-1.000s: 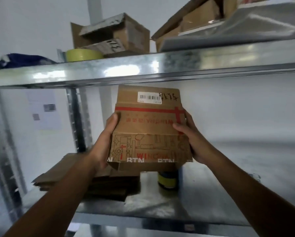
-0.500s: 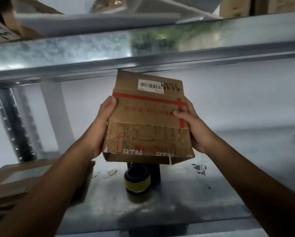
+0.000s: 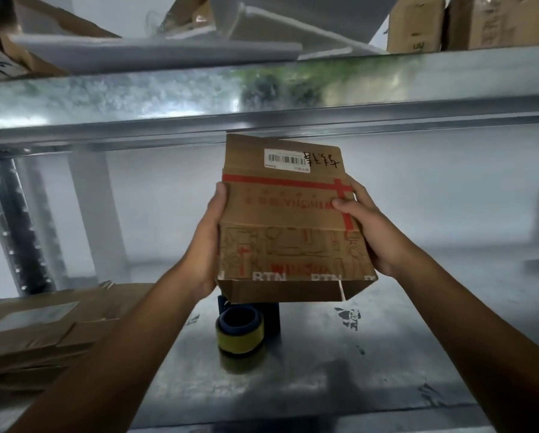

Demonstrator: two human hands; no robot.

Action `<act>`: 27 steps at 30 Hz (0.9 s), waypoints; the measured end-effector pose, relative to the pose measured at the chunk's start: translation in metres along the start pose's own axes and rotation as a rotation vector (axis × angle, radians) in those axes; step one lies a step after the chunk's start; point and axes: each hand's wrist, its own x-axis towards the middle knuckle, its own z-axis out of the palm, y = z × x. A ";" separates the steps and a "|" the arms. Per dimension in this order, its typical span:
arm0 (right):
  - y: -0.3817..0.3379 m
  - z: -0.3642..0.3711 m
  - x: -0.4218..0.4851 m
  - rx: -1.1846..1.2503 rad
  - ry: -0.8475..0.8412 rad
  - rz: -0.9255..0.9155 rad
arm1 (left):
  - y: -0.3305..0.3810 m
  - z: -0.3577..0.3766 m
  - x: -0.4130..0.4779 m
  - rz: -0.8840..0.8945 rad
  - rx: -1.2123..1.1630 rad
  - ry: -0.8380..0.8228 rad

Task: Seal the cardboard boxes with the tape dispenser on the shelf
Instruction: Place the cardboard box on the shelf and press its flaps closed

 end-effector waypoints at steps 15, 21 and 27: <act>-0.001 -0.112 -0.065 -0.110 0.230 -0.057 | -0.067 0.103 0.054 0.229 0.071 -0.118; 0.022 -0.120 -0.069 -0.192 0.305 -0.097 | -0.103 0.115 0.063 0.253 0.160 0.043; 0.060 -0.106 -0.061 -0.193 0.365 -0.090 | -0.130 0.111 0.059 0.183 0.137 0.232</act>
